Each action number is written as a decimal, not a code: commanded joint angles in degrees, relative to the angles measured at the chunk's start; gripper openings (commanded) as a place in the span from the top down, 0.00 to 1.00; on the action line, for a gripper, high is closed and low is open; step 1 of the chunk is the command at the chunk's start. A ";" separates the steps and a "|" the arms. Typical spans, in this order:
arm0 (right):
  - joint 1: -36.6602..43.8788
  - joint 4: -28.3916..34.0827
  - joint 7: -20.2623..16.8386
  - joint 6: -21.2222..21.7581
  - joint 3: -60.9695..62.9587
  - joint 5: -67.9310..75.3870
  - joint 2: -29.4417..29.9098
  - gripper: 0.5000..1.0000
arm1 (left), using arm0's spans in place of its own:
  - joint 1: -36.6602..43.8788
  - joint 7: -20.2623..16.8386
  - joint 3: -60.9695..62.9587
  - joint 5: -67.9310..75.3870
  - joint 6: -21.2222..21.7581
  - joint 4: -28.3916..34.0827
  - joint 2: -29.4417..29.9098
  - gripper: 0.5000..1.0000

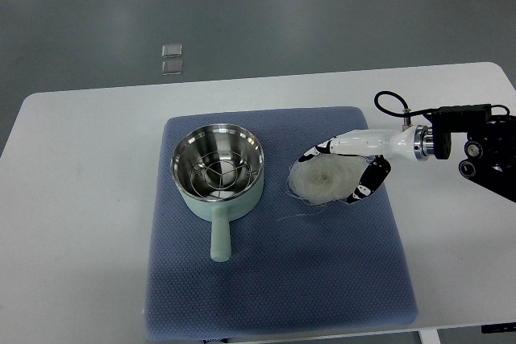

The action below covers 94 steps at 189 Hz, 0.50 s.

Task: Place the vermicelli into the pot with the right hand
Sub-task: 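Close the right hand fingers around the vermicelli bundle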

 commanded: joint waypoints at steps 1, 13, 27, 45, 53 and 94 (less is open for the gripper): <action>-0.37 -1.04 -0.07 -1.57 -0.02 -0.47 0.35 0.16 | 0.00 0.00 0.00 0.00 0.00 0.00 0.00 0.00; -0.37 -2.09 -0.07 -2.01 -0.02 -0.99 1.41 0.16 | 0.00 0.00 0.00 0.00 0.00 0.00 0.00 0.00; -0.37 -2.62 -0.07 -2.36 -0.02 -1.26 2.11 0.17 | 0.00 0.00 0.00 0.00 0.00 0.00 0.00 0.00; -0.54 -2.88 -0.07 -2.62 -0.02 -1.43 2.20 0.19 | 0.00 0.00 0.00 0.00 0.00 0.00 0.00 0.00; -0.89 -3.06 -0.07 -2.89 -0.02 -1.70 2.29 0.19 | 0.00 0.00 0.00 0.00 0.00 0.00 0.00 0.00; -0.89 -3.76 -0.43 -3.33 -0.02 -2.23 3.25 0.31 | 0.00 0.00 0.00 0.00 0.00 0.00 0.00 0.00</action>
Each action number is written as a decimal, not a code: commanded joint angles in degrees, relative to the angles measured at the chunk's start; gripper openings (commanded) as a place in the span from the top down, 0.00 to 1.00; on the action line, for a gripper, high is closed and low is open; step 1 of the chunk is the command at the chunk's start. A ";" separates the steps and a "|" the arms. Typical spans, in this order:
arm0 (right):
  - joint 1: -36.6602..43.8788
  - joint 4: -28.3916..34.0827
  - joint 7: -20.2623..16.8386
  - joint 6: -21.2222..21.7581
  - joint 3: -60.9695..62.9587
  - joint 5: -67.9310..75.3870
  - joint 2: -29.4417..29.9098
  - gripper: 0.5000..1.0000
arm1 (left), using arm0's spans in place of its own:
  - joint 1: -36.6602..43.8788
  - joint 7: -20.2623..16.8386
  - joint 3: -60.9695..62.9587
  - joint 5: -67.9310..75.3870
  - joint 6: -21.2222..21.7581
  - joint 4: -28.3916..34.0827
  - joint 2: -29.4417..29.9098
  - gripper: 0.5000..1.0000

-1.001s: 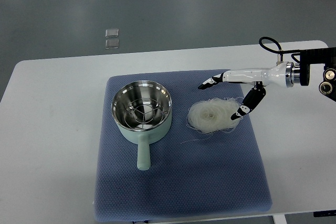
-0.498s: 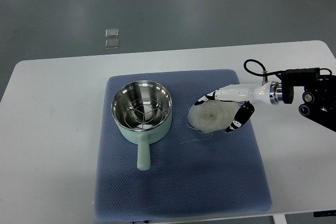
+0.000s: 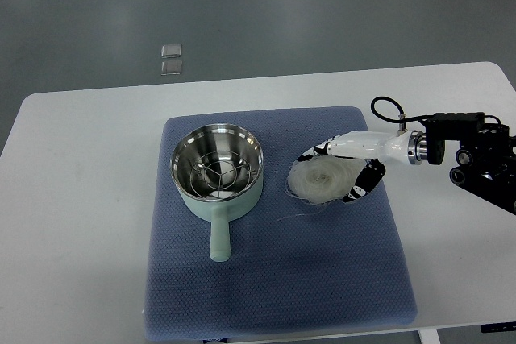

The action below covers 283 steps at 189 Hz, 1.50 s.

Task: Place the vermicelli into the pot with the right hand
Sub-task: 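Close the right hand fingers around the vermicelli bundle, then lift the vermicelli bundle off the mat with the right hand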

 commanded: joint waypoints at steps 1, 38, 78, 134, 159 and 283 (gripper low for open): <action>0.01 -0.14 -0.15 0.01 0.00 -0.20 0.18 0.31 | 0.01 0.00 0.00 0.00 0.00 0.00 0.00 0.00; -0.08 -0.05 -0.06 0.19 0.00 -0.47 0.18 0.58 | 0.01 0.00 0.00 0.00 0.00 0.00 0.00 0.00; 0.18 -0.05 -0.06 0.63 0.18 -0.20 0.18 0.84 | 0.01 0.00 0.00 0.00 0.00 0.00 0.00 0.00; 1.68 0.03 0.03 0.28 1.58 0.85 -0.18 0.84 | 0.01 0.00 0.00 0.00 0.00 0.00 0.00 0.00; 1.94 0.03 0.03 1.24 5.27 0.85 -0.53 0.84 | 0.01 0.00 0.00 0.00 0.00 0.00 0.00 0.00; 10.47 0.03 0.03 3.70 8.53 2.96 -0.70 0.84 | 0.01 0.00 0.00 0.00 0.00 0.00 0.00 0.00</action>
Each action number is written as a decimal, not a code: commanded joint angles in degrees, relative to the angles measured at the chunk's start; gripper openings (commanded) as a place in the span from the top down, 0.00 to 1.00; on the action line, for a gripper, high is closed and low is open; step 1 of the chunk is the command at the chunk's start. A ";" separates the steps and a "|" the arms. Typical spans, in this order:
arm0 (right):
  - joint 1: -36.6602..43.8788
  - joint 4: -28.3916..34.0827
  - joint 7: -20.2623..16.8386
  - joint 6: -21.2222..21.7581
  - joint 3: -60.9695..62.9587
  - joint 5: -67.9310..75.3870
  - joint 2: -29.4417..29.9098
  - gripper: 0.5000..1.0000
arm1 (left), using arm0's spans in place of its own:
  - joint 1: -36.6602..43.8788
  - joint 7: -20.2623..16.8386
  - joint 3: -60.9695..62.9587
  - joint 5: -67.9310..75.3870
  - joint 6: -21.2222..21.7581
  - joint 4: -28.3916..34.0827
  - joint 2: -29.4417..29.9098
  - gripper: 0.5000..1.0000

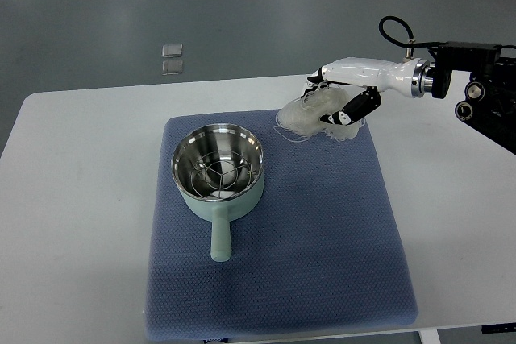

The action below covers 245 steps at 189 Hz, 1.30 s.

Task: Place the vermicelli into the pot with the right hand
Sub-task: 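Lift the vermicelli bundle off the mat with the right hand, then carry the vermicelli over the steel basket of the green pot, then open the right hand to drop the vermicelli and withdraw upward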

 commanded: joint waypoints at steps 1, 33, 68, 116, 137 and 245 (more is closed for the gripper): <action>1.75 0.08 -0.01 0.05 0.05 0.45 0.19 0.84 | 0.00 0.00 0.00 0.00 0.00 0.00 0.00 0.00; 5.88 0.70 -0.09 0.14 -0.03 1.51 2.12 0.84 | 0.00 0.00 0.00 0.00 0.00 0.00 0.00 0.00; 8.78 0.70 -0.18 1.28 -0.12 1.68 9.77 0.84 | 0.00 0.00 0.09 0.00 0.00 0.00 0.00 0.00; 8.17 -0.09 -0.27 1.19 -1.70 0.63 20.23 0.81 | 0.00 0.00 0.09 0.00 0.00 0.00 0.00 0.00; 7.03 -2.02 -0.36 1.02 -2.67 0.54 22.43 0.79 | 0.00 0.00 0.09 0.00 0.00 0.00 0.00 0.00; 3.07 -6.07 -2.21 -0.65 -2.93 0.63 23.48 0.46 | 0.00 0.00 0.09 0.00 0.00 0.00 0.00 0.00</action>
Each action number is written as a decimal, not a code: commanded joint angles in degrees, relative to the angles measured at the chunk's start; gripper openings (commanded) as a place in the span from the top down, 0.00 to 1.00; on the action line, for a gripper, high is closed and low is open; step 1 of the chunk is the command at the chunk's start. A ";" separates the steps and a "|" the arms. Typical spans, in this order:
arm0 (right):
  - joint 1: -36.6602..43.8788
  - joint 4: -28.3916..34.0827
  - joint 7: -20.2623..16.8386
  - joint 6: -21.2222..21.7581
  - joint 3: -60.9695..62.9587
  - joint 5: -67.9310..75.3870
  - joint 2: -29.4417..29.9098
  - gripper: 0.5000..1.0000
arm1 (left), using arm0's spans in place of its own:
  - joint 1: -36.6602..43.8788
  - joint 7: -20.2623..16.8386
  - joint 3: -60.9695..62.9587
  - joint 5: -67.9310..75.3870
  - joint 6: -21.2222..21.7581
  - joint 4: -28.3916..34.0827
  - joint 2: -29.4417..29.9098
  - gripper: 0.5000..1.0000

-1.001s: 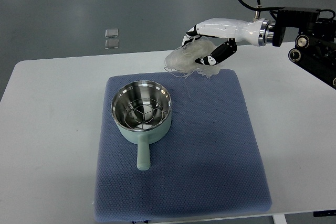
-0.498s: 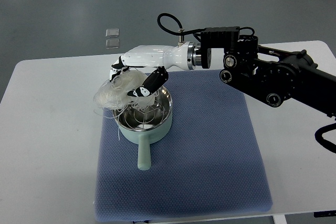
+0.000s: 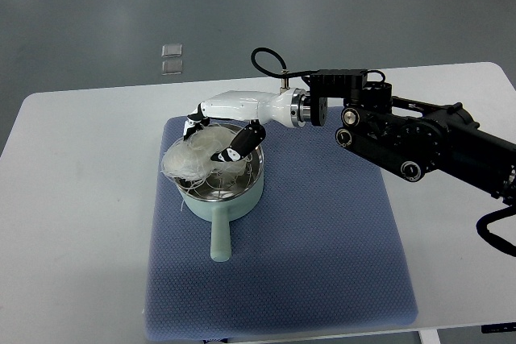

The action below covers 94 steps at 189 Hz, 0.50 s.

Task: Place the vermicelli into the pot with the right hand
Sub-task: 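Open the right hand to drop the vermicelli and withdraw upward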

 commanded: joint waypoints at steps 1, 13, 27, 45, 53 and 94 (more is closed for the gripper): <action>-0.07 -0.07 0.01 -0.01 0.03 0.14 -0.07 0.44 | 0.00 0.00 0.00 0.00 0.00 0.00 0.00 0.00; -0.07 -0.07 0.09 -0.01 0.11 0.23 -0.24 0.39 | 0.00 0.00 0.00 0.00 0.00 0.00 0.00 0.00; -0.07 0.01 0.09 -0.01 0.20 0.75 -0.59 0.26 | 0.00 0.00 0.00 0.00 0.00 0.00 0.00 0.00; 0.02 0.01 0.44 0.08 0.90 1.20 -0.95 0.19 | 0.00 0.00 0.00 0.00 0.00 0.00 0.00 0.00; 0.19 0.10 0.53 0.08 1.34 1.28 -1.21 0.17 | 0.00 0.00 0.00 0.00 0.00 0.00 0.00 0.00; -0.25 0.01 0.62 -0.01 7.58 8.13 -3.23 0.16 | 0.00 0.00 0.00 0.00 0.00 0.00 0.00 0.00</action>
